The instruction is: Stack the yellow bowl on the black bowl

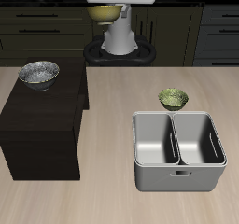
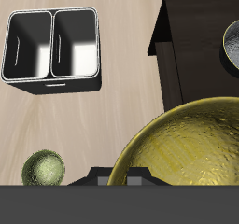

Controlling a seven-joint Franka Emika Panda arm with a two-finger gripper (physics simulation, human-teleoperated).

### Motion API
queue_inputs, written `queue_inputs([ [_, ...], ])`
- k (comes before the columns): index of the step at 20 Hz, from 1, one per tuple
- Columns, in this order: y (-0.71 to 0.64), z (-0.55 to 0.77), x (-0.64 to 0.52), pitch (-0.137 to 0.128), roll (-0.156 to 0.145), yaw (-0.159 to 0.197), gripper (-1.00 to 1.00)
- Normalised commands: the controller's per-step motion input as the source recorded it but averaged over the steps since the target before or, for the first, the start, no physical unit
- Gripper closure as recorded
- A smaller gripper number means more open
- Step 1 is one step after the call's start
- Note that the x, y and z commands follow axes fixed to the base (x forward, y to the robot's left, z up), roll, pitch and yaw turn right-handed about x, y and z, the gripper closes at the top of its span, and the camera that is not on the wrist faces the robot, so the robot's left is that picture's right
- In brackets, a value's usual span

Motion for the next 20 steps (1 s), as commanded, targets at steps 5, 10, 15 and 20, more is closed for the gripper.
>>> queue_inputs([
  [5,-0.3,0.21,0.16,0.054,0.024,-0.022,1.0],
  [10,-0.26,0.23,0.25,0.085,0.049,-0.008,1.0],
  [15,-0.34,0.29,0.26,0.022,0.009,0.025,1.0],
  [20,-0.38,0.15,0.25,-0.034,-0.068,0.036,1.0],
])
